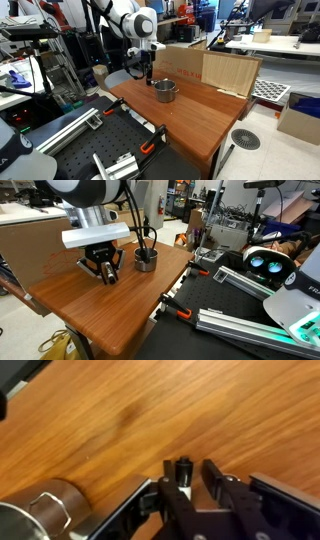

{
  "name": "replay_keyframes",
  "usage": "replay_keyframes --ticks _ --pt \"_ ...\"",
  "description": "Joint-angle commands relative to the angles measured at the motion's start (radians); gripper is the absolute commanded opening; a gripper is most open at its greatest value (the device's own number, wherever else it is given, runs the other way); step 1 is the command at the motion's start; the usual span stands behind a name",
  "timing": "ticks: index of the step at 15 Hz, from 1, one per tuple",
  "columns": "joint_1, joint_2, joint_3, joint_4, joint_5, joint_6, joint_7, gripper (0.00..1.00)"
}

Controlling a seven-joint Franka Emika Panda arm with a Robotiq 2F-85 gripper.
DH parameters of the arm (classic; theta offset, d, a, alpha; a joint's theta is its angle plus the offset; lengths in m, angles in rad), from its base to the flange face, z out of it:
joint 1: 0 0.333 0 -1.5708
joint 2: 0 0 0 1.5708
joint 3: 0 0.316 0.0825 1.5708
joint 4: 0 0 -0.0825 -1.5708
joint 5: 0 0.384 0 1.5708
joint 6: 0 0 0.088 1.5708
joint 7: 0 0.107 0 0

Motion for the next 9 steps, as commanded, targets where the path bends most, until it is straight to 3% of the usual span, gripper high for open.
replay_keyframes --ticks 1,5,9 --pt "0.004 0.010 -0.003 0.034 -0.008 -0.049 0.001 0.68" --pt "0.002 0.008 -0.001 0.039 -0.007 -0.054 0.000 0.98" --pt "0.000 0.005 0.001 0.036 -0.005 -0.055 -0.004 1.00"
